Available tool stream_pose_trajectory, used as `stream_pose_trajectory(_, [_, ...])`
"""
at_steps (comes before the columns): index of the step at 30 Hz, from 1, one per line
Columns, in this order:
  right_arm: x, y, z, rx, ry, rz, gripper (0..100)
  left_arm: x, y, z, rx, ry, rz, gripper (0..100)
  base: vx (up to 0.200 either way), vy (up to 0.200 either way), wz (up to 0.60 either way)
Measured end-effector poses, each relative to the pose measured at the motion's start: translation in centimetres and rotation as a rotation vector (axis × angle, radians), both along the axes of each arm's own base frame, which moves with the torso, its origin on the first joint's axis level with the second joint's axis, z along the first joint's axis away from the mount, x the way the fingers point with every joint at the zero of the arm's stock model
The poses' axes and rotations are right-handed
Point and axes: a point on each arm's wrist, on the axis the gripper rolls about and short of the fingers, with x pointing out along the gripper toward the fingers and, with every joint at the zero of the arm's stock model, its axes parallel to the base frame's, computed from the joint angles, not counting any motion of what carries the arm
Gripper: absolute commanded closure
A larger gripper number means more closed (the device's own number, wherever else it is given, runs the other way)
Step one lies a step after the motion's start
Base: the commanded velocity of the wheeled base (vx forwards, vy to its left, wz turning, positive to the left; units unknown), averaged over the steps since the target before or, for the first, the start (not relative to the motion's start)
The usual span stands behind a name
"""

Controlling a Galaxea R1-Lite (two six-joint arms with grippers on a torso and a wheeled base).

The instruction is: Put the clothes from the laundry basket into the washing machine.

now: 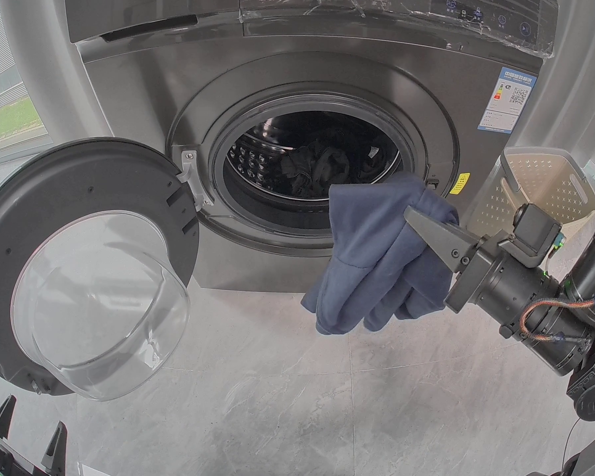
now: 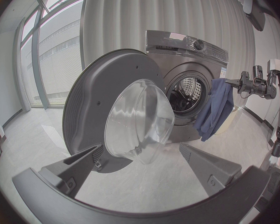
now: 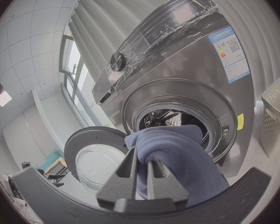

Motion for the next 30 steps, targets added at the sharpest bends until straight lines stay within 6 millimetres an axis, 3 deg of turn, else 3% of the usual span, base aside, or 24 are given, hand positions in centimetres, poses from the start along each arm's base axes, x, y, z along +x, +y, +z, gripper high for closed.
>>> stream_pose_trajectory(3, [0.0,0.1,-0.1,0.001,0.003,0.005,100,0.0,0.0,0.0,0.004,0.000,-0.001,0,0.000,-0.200,0.00])
stream_pose_trajectory(22, [0.1,1.9,0.6,0.038,0.002,0.069,100,0.0,0.0,0.2,0.012,-0.018,-0.020,0,0.000,0.000,0.00])
stream_pose_trajectory(30, [0.7,2.9,0.8,0.045,-0.001,0.078,100,-0.7,-0.5,4.2,0.013,-0.129,-0.234,0,0.000,0.000,0.00])
